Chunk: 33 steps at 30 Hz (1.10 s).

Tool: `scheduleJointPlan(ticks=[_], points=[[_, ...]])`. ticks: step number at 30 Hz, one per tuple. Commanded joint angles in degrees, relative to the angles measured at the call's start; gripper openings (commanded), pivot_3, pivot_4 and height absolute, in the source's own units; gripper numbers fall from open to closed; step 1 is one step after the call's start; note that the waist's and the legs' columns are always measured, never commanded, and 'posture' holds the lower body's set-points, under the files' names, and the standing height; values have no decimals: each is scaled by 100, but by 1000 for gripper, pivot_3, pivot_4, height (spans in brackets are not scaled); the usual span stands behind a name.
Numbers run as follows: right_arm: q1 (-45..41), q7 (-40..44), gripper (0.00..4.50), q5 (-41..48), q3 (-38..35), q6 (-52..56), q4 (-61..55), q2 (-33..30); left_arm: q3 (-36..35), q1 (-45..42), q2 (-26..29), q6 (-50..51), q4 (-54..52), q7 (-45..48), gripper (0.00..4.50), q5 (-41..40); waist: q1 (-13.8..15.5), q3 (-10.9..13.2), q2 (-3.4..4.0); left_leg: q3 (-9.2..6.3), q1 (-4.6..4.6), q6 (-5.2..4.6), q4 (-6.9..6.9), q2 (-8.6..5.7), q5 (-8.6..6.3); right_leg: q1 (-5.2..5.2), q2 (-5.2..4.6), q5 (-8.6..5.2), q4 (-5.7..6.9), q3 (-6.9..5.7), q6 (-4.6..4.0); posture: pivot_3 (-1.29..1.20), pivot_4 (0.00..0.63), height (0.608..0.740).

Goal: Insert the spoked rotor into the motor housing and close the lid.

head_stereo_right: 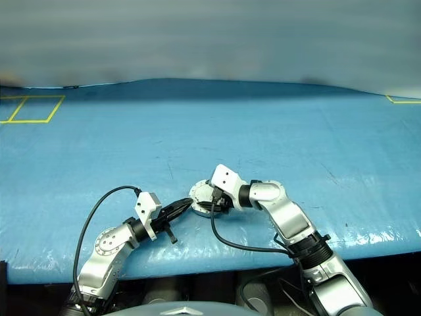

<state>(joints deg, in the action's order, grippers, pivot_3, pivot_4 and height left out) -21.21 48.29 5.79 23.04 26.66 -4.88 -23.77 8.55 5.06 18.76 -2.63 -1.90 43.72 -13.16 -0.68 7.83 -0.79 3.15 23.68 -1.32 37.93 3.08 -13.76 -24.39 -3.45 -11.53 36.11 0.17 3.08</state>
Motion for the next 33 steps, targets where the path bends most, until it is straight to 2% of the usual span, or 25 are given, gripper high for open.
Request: scheduleJointPlan(ticks=[1,5,7,9,15,21,33], points=[[131,-112,3065,-138,26,225,215,-52,149,7,154,220,30,-57,42,278,1,-6,-1,0,-1,0,0,0,0,1,0,-1,0,0,1,0,150,740],[178,-143,3065,-154,21,212,200,-63,168,30,180,202,48,-64,42,284,3,-30,5,0,-2,0,-1,-1,0,2,-3,-1,-1,0,2,0,150,740],[228,-151,3793,-63,-52,211,127,-35,173,41,178,160,80,-49,0,274,4,-35,6,-3,-2,0,-1,0,0,2,-3,-1,-1,0,2,0,150,740],[303,-73,4299,110,-134,208,-42,-29,177,57,177,127,105,-40,0,270,10,-40,12,-3,-1,1,-1,0,0,2,-3,-1,-2,-1,2,0,150,740],[488,18,4299,1016,-768,520,-631,203,207,95,147,-16,213,-20,0,285,15,-39,13,-3,6,0,-11,-3,-1,-4,-5,4,-10,0,-7,0,150,740],[457,-369,4299,1861,-1549,1382,-803,510,240,105,93,-139,300,-21,0,299,27,-37,13,-4,14,0,-10,-4,-1,-9,-7,3,-11,-1,-5,0,150,740],[736,-1182,4299,2351,-2334,2747,-725,363,391,161,7,-144,157,-120,0,406,36,-36,16,-4,19,0,-17,-7,-1,-14,-10,10,-15,-1,-17,0,150,740]])
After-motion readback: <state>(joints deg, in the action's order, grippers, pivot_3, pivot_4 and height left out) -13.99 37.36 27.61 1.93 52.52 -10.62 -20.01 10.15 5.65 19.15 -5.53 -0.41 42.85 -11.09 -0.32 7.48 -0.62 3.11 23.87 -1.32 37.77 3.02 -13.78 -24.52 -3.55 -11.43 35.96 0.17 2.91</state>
